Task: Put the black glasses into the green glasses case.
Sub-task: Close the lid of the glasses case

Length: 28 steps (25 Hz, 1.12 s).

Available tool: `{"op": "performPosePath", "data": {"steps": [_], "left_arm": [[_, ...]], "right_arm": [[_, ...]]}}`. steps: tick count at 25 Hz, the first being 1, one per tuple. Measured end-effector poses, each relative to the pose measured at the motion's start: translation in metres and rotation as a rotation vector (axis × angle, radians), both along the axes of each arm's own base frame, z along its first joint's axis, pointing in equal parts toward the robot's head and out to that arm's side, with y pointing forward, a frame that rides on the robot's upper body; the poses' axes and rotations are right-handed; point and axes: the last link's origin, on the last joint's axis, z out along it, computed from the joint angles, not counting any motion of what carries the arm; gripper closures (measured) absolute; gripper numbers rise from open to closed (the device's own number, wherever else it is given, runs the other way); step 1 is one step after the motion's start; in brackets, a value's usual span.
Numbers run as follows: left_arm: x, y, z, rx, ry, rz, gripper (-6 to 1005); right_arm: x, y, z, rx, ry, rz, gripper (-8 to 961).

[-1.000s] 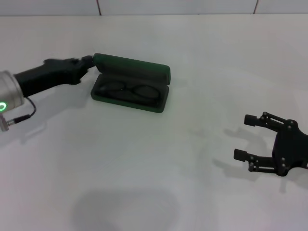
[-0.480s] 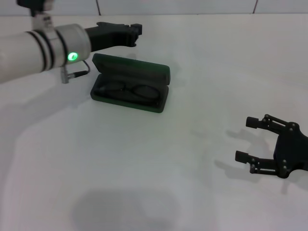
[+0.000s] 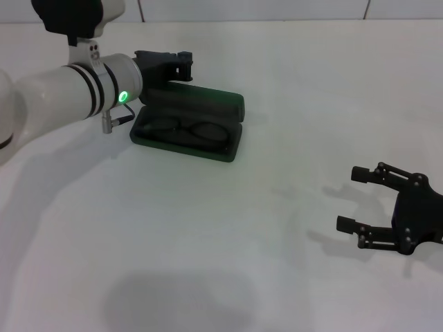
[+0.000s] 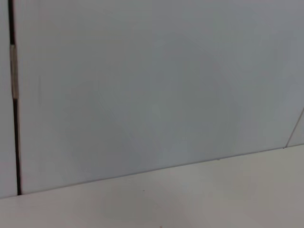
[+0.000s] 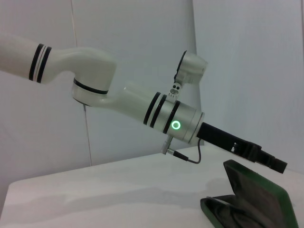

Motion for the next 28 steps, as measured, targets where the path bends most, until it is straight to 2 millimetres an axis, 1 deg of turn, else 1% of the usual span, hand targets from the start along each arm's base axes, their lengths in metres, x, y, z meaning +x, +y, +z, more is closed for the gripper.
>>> {"op": "performPosePath", "data": {"steps": [4, 6, 12, 17, 22, 28], "left_arm": [[-0.001, -0.002, 0.0, -0.007, -0.006, -0.001, 998], [-0.005, -0.005, 0.0, -0.015, -0.008, 0.004, 998], [-0.018, -0.017, 0.002, -0.026, -0.016, 0.006, 998], [-0.023, -0.028, 0.006, -0.026, -0.044, -0.014, 998], [-0.033, -0.038, 0.007, -0.006, -0.059, -0.034, 998], [-0.037, -0.045, 0.006, -0.01, -0.081, -0.044, 997]], "right_arm": [[0.001, 0.0, 0.0, -0.001, -0.004, -0.001, 78], [0.001, 0.0, -0.001, -0.004, -0.008, 0.0, 78], [0.0, 0.002, -0.001, -0.004, -0.013, 0.005, 78], [-0.003, 0.003, -0.002, -0.003, -0.012, 0.011, 78], [-0.005, 0.006, -0.003, -0.005, -0.01, 0.016, 78], [-0.007, 0.007, -0.003, -0.007, -0.008, 0.019, 78]]}}
